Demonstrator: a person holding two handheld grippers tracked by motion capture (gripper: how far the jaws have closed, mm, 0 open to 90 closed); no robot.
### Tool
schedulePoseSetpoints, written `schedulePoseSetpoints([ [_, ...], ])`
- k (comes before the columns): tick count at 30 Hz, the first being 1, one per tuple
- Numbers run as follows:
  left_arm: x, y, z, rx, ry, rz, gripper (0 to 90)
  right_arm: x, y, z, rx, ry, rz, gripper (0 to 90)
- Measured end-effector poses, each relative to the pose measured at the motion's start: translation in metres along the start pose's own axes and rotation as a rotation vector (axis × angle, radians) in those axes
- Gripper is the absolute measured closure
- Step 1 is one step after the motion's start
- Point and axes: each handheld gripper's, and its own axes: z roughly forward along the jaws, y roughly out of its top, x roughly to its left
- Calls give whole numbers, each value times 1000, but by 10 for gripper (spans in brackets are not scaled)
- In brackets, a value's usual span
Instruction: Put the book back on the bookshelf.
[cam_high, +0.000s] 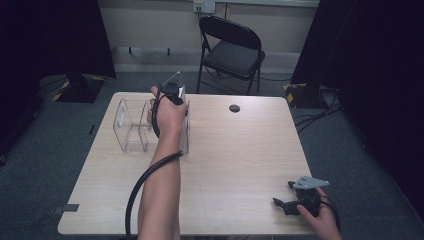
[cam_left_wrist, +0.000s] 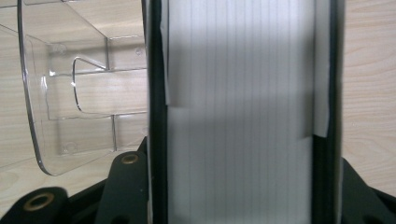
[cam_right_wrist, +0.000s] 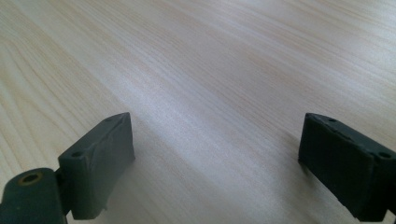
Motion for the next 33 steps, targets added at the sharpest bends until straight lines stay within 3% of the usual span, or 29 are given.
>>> schedulePoseSetpoints([
  [4, 0, 1, 0, 9, -1, 3, 517, 0, 0, 0, -1, 1, -1, 96],
  [5, -1, 1, 1, -5, 0, -17, 516, 0, 0, 0, -1, 1, -2, 96],
  [10, 1, 1, -1, 17, -8, 3, 513, 0, 0, 0, 0, 1, 0, 96],
  [13, 0, 0, 0, 0, -4, -23, 512, 0, 0, 0, -1, 1, -1, 96],
  [16, 0, 0, -1, 1, -6, -20, 509, 0, 0, 0, -2, 5, 1, 96],
  [33, 5, -5, -17, 9, -83, 12, 410, 0, 1, 1, -2, 5, 1, 96],
])
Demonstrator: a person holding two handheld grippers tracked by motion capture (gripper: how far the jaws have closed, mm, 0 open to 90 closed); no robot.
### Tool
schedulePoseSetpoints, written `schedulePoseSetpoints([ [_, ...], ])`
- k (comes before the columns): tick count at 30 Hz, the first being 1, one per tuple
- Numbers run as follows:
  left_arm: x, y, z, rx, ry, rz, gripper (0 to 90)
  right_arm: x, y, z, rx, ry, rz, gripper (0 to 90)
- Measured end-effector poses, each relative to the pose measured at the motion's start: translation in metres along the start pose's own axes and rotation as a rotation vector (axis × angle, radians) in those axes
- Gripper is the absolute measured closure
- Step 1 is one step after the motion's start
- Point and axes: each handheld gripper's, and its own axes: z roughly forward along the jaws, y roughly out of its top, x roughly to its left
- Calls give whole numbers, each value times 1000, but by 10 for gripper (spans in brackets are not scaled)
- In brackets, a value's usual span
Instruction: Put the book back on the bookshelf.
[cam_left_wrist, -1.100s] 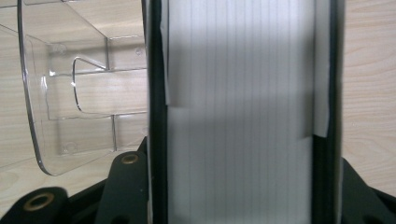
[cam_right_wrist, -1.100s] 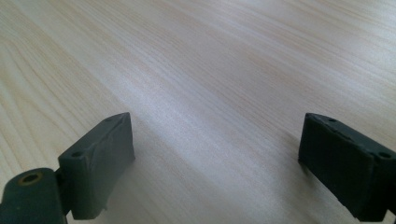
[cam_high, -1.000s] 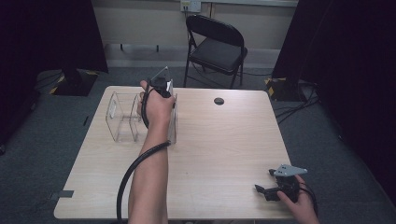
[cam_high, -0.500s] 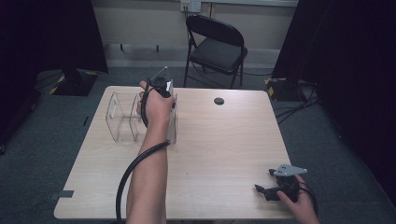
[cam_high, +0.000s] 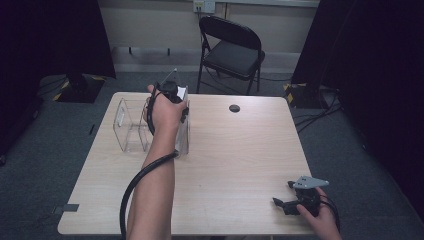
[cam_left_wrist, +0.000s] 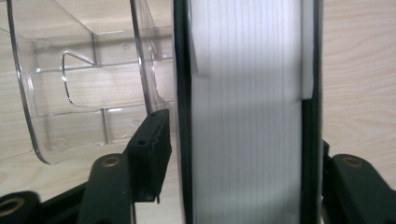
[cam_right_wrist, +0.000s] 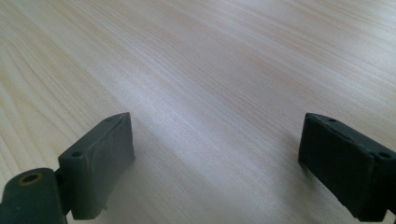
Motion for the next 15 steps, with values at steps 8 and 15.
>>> schedulePoseSetpoints([
  [8, 2, -5, -2, -15, -12, -1, 402, 0, 0, 0, -2, 5, 5, 96],
  [15, 3, -9, -5, -25, -14, 13, 371, 0, 0, 0, -2, 3, 5, 96],
])
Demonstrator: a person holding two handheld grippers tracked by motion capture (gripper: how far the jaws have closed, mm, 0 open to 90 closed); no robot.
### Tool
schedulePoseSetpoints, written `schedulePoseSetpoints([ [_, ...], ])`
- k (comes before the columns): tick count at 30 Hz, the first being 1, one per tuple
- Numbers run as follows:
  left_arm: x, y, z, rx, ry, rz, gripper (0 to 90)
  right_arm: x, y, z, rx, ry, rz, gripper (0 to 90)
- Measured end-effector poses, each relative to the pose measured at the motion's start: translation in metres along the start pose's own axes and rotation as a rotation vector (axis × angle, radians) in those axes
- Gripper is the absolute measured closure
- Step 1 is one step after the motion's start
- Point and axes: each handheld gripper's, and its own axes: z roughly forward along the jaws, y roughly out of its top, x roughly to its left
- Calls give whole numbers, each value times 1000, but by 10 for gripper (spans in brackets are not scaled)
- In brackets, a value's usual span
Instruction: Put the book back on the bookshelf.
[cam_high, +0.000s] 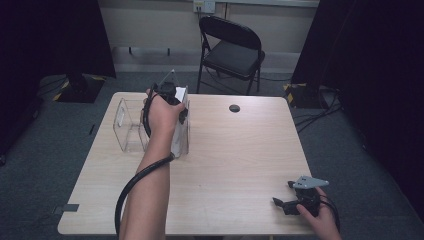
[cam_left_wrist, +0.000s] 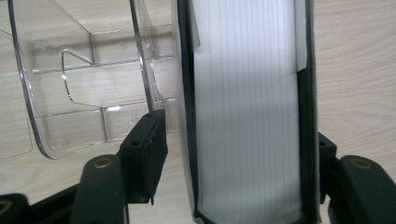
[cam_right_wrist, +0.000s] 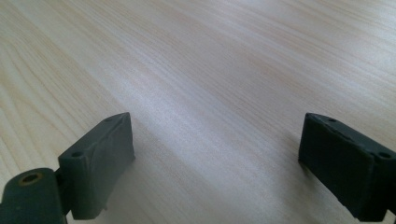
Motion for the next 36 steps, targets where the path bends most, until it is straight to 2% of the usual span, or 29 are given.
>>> schedulePoseSetpoints([
  [4, 1, -3, -1, -9, -10, 1, 366, 0, 0, 0, 1, -2, 0, 96],
  [6, 2, -5, -2, -3, -4, 24, 359, 0, 0, 0, 2, -7, -5, 97],
  [8, 2, -7, -3, -6, -8, 16, 355, 0, 0, 0, 2, -7, -3, 96],
  [11, 2, -8, -5, -9, -13, 27, 347, 0, 0, 0, 1, -7, -5, 96],
  [12, 3, -8, -5, -9, -7, 43, 348, 0, 0, 0, 2, -7, -3, 96],
  [14, 1, -9, -5, -11, -17, 35, 345, 0, 0, 0, 0, -7, -5, 96],
  [17, 3, -11, -7, -7, -7, 54, 346, 0, 0, 0, 0, -7, -4, 96],
  [19, 2, -12, -8, -12, -21, 39, 343, 0, 0, 0, 0, -8, -6, 97],
  [25, 6, -17, -10, -16, -29, 64, 328, 0, 0, 0, 1, -10, -5, 97],
  [28, 6, -19, -12, -22, -36, 58, 326, 0, 0, 0, 1, -10, -4, 97],
  [30, 5, -21, -12, -15, -31, 71, 330, 1, 0, 0, 0, -12, 2, 97],
  [31, 5, -22, -12, -19, -41, 73, 331, 1, 0, 0, 0, -12, 1, 96],
  [32, 7, -22, -13, -19, -41, 102, 331, 1, 0, 0, 0, -14, 3, 97],
  [33, 6, -24, -12, -19, -40, 85, 331, 1, 0, 0, 0, -15, 3, 96],
  [36, 7, -27, -10, -18, -40, 97, 330, 1, 0, -1, 1, -15, 3, 96],
])
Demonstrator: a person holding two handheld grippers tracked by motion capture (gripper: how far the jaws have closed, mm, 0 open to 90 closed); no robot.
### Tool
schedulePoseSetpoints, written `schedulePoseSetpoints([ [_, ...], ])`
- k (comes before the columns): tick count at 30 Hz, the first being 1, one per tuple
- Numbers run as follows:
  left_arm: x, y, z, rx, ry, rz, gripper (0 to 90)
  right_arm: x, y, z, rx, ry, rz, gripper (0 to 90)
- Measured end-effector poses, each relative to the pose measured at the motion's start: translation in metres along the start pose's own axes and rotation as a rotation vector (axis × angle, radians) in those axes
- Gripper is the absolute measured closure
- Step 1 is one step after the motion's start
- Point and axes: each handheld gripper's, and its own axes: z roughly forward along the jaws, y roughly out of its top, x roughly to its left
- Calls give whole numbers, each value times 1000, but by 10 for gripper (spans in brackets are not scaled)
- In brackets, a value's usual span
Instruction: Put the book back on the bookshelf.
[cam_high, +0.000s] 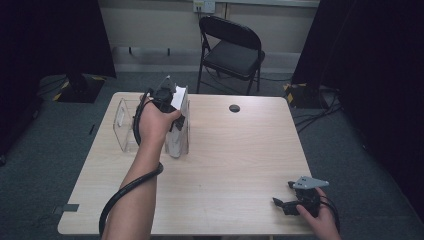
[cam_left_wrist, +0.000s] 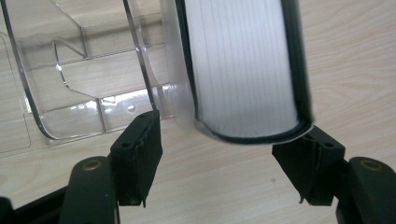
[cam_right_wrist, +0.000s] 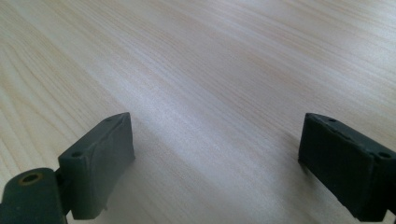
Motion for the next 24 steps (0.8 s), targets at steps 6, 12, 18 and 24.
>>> schedulePoseSetpoints([
  [6, 2, -8, 2, -3, -25, 17, 318, 0, 0, 0, -1, -1, 0, 96],
  [12, 7, -17, 1, -20, -47, 61, 294, 0, 0, 0, 0, -1, 0, 96],
  [18, 12, -26, 2, -38, -69, 62, 274, 0, 0, 0, -1, -1, -1, 96],
  [24, 13, -32, 5, -47, -131, 84, 263, 0, 0, 0, -1, -1, 0, 96],
])
